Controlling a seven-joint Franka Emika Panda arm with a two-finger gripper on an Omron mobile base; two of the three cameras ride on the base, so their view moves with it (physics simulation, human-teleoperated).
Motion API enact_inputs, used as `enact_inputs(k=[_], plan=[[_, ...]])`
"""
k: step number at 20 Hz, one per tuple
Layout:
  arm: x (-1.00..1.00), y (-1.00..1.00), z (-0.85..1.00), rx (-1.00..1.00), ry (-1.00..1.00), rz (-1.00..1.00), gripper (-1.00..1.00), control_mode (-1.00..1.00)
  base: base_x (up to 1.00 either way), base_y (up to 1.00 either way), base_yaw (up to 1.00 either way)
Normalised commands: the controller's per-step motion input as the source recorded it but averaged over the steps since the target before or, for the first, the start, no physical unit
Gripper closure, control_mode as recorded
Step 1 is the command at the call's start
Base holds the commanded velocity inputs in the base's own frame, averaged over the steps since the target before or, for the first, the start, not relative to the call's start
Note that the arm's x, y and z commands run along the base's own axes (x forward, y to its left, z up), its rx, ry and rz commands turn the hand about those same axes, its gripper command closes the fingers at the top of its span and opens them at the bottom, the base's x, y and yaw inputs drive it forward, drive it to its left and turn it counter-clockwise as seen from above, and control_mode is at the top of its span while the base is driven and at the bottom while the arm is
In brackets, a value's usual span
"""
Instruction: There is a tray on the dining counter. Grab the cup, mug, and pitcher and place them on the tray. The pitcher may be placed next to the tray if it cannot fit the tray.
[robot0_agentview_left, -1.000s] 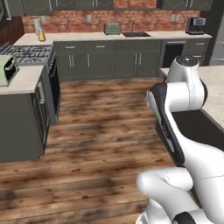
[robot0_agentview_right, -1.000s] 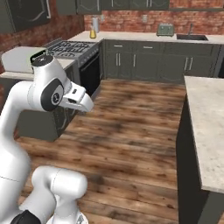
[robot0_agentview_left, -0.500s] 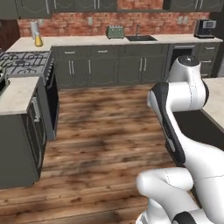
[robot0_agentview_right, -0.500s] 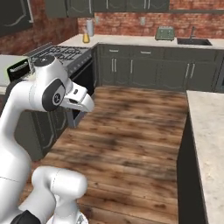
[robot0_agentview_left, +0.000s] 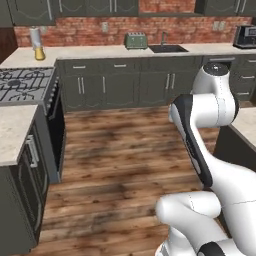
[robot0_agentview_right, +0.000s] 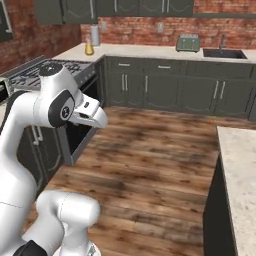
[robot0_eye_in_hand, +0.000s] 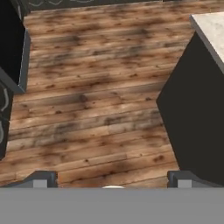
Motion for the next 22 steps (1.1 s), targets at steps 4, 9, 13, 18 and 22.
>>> enact_inputs(k=[4,9,13,18,22], plan=[[0.00,0.00,0.00,0.00,0.00,0.00,-1.00,1.00,1.00,-0.08,0.00],[0.00,0.00,0.00,0.00,0.00,0.00,-1.00,1.00,1.00,-0.10,0.00],[0.00,0.00,0.00,0.00,0.00,0.00,-1.00,1.00,1.00,-0.10,0.00],[0.00,0.00,0.00,0.00,0.00,0.00,-1.00,1.00,1.00,-0.16,0.00],[0.00,0.00,0.00,0.00,0.00,0.00,-1.00,1.00,1.00,-0.23,0.00]])
